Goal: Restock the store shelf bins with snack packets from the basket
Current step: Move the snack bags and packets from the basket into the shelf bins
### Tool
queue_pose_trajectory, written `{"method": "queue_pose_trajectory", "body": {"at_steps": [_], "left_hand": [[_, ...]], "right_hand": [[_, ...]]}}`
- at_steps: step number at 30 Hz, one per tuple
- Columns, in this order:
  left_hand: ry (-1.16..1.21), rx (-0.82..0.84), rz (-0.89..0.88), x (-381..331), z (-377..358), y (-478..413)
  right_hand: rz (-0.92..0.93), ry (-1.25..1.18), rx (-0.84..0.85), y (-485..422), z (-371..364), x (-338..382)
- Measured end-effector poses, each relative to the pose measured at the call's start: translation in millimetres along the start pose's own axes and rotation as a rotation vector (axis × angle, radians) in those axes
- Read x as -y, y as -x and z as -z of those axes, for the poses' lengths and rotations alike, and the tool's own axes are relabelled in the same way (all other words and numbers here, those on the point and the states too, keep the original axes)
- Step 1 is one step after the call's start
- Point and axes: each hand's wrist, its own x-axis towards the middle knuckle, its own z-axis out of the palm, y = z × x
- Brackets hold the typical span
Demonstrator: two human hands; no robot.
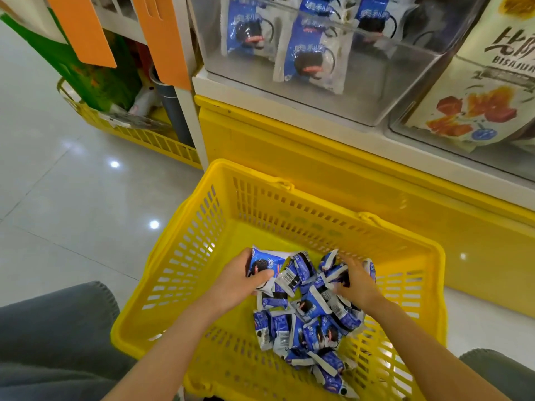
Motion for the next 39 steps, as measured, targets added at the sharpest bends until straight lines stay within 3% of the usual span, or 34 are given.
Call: {"method": "queue_pose_trajectory", "body": {"at_steps": [3, 7, 11, 19, 23, 27, 32, 36, 39], "left_hand": [[0.014, -0.019, 0.018, 3, -2, -6], [0.035, -0.042, 0.039, 9, -4, -13], [0.038, -0.049, 0.057, 15, -7, -16], [0.091, -0.101, 0.148, 14, -13, -13], [0.208, -0.23, 0.342, 13, -14, -6], [0.458, -0.224, 0.459, 1, -24, 5], [1.008, -0.163, 0.331, -21, -26, 17], [1.068, -0.074, 0.199, -34, -21, 29], [1.108, -0.098, 0.118, -45, -19, 40]], "right_hand": [[-0.016, -0.072, -0.073, -12, -8, 1], [-0.228, -0.269, -0.17, -29, -20, 21], [-0.31, -0.24, -0.254, -37, -27, 34], [-0.145, -0.371, -0.34, -6, -22, 35], [-0.015, -0.499, -0.347, 25, -10, 59], [0.196, -0.692, -0.259, 61, 6, 100], [0.287, -0.83, -0.24, 92, 24, 136], [0.309, -0.882, -0.233, 112, 35, 147], [0.353, -0.856, -0.169, 125, 43, 151]]}}
